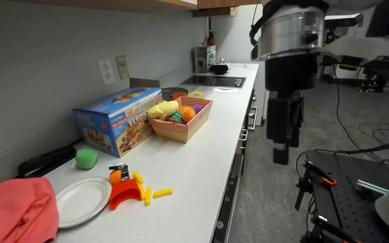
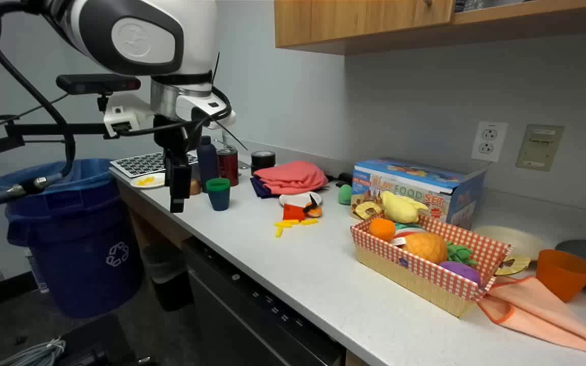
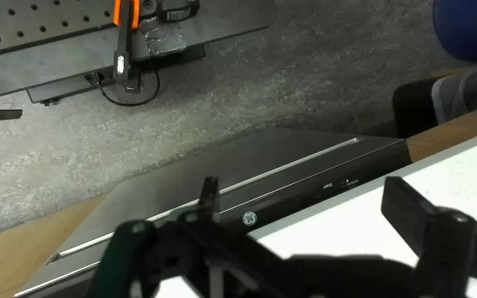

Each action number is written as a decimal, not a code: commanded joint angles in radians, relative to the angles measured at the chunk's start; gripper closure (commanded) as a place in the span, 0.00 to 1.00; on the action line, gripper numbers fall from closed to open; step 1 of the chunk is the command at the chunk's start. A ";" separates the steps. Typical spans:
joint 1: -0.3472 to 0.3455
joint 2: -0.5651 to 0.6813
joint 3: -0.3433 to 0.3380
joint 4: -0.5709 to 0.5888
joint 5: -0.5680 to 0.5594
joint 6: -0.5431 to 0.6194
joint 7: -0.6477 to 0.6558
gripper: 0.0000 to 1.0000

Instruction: Close the cabinet door

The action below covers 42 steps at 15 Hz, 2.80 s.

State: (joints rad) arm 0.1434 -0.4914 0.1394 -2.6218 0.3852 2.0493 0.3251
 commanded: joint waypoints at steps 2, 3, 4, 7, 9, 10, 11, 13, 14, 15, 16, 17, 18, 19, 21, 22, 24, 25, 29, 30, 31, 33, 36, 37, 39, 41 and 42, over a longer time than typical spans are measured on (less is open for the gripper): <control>-0.007 0.001 0.006 0.001 0.002 -0.003 -0.003 0.00; -0.007 0.001 0.006 0.001 0.002 -0.003 -0.002 0.00; -0.007 0.001 0.006 0.001 0.002 -0.003 -0.002 0.00; -0.007 0.003 0.006 0.001 0.002 -0.003 -0.002 0.00; -0.007 0.004 0.006 0.001 0.002 -0.003 -0.002 0.00; -0.007 0.004 0.006 0.001 0.002 -0.003 -0.002 0.00; -0.007 0.004 0.006 0.001 0.002 -0.003 -0.002 0.00; -0.007 -0.011 0.007 -0.002 -0.004 -0.007 -0.005 0.00; -0.011 -0.026 0.014 -0.006 -0.019 -0.005 0.006 0.00; -0.015 -0.060 0.022 -0.020 -0.040 0.005 0.014 0.00; -0.018 -0.091 0.028 -0.027 -0.063 -0.002 0.019 0.00; -0.023 -0.129 0.033 -0.031 -0.094 -0.017 0.025 0.00; -0.023 -0.159 0.032 -0.031 -0.113 -0.031 0.022 0.00; -0.026 -0.197 0.033 -0.029 -0.137 -0.047 0.023 0.00; -0.028 -0.281 0.038 -0.022 -0.178 -0.092 0.030 0.00; -0.034 -0.322 0.043 -0.020 -0.207 -0.106 0.029 0.00; -0.053 -0.392 0.053 -0.021 -0.255 -0.107 0.038 0.00; -0.033 -0.285 0.036 0.003 -0.208 -0.086 0.012 0.00; -0.048 -0.361 0.047 -0.002 -0.229 -0.100 0.018 0.00; -0.048 -0.361 0.047 -0.002 -0.230 -0.100 0.018 0.00; -0.048 -0.361 0.047 -0.003 -0.230 -0.100 0.018 0.00; -0.059 -0.358 0.041 0.016 -0.229 -0.088 0.025 0.00; -0.099 -0.365 0.016 0.099 -0.225 -0.047 0.058 0.00; -0.114 -0.364 0.012 0.132 -0.226 -0.037 0.069 0.00; -0.143 -0.366 0.018 0.201 -0.239 -0.027 0.091 0.00; -0.179 -0.367 0.019 0.256 -0.268 -0.023 0.091 0.00; -0.193 -0.369 0.016 0.280 -0.289 -0.026 0.074 0.00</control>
State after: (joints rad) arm 0.0017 -0.8521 0.1499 -2.4123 0.1420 2.0271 0.3994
